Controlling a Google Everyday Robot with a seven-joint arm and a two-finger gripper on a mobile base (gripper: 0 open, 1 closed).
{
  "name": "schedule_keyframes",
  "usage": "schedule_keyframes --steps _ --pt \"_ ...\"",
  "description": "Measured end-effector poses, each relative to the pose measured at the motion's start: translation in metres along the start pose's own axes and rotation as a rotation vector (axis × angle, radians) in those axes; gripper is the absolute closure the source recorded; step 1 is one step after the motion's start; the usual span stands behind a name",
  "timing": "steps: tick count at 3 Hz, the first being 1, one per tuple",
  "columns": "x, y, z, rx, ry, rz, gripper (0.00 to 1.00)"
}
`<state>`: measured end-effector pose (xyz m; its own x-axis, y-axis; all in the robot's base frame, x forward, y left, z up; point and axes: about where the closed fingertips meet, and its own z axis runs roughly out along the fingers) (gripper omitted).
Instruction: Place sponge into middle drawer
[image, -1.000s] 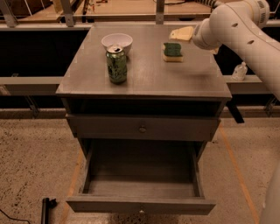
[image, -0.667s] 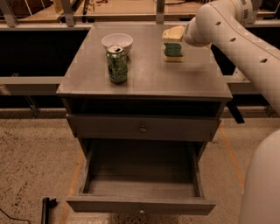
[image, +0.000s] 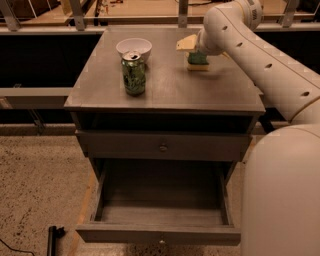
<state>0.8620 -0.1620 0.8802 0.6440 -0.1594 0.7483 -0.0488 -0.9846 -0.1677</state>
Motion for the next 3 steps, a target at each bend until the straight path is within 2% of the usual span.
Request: schedule_keyframes --steps 1,2,3 --pt "-0.012 -0.007 0.014 -0.005 -0.057 -0.009 0.17" --pt "-0.025 -0.007 0.026 -0.011 -0.108 -0.003 0.41" --pt "-0.028 -0.010 0.029 -0.006 -0.134 -0.005 0.72"
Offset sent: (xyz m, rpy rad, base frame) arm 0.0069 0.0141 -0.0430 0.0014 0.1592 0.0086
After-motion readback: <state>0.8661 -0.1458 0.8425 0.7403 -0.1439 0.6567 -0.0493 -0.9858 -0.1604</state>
